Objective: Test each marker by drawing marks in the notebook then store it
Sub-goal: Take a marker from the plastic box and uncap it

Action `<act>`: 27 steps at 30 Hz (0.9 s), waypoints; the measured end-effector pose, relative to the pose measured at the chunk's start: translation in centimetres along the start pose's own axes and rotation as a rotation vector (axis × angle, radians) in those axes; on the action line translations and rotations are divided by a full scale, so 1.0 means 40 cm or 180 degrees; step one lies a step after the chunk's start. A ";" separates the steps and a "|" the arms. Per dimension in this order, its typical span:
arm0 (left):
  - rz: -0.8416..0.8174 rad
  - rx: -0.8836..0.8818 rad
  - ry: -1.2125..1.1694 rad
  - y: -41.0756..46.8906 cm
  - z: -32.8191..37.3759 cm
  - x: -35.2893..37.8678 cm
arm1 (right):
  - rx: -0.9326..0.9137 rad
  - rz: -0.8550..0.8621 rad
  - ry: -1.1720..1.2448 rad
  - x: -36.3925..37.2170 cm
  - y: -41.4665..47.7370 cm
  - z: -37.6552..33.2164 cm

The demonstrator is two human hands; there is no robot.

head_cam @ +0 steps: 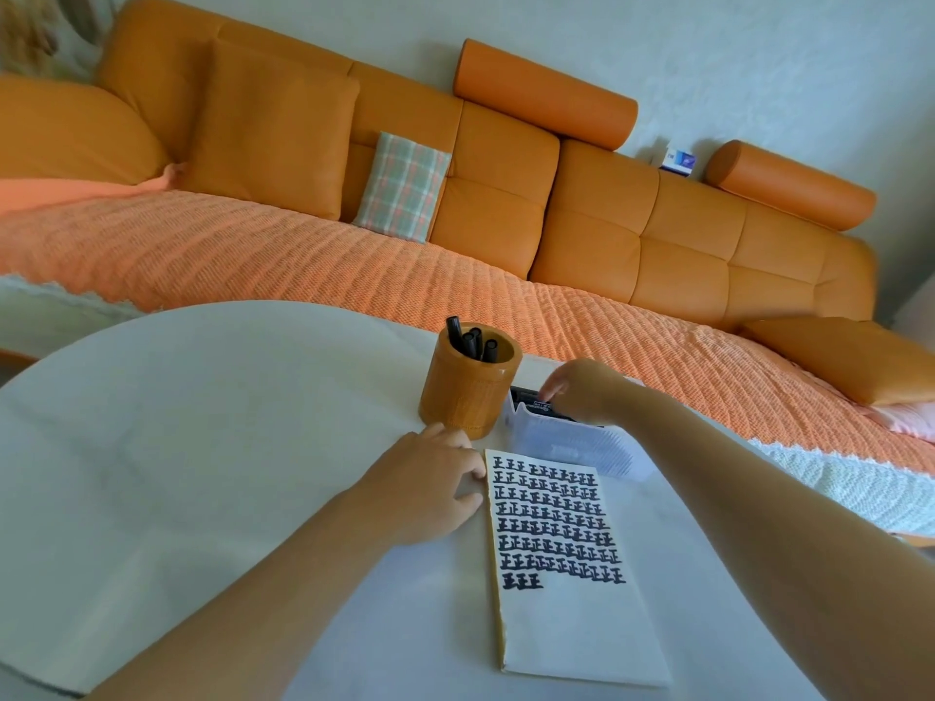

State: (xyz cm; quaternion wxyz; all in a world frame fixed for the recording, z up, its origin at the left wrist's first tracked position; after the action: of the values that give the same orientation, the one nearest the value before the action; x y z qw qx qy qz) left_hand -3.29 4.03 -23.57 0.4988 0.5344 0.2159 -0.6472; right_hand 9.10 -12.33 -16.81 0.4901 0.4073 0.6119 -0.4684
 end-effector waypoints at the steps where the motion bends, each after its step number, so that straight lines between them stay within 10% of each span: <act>1: 0.0055 -0.0034 -0.0006 0.002 -0.001 -0.001 | -0.0001 -0.0046 -0.0004 0.003 0.001 0.005; 12: 0.1904 -0.0991 -0.0843 0.025 -0.098 -0.122 | -0.0149 -0.0313 -0.0378 0.028 0.039 0.013; 27: 0.1531 -0.1284 -0.1685 0.090 -0.142 -0.059 | -0.0444 0.0076 -0.0225 -0.006 0.023 0.019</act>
State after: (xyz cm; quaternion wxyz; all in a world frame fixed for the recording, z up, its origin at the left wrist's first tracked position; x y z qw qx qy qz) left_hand 2.39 8.14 -22.42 0.7690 0.2761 0.0717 -0.5720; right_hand 10.21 -12.87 -16.78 0.5441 0.3627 0.6204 -0.4329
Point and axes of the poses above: each hand's wrist, its own y-axis towards the middle knuckle, its own x-axis out of the palm, z = x × y, the point moved 6 cm from there along y, towards the middle knuckle, and after that the axes turned 3 degrees about -z, right-handed, at the moved point
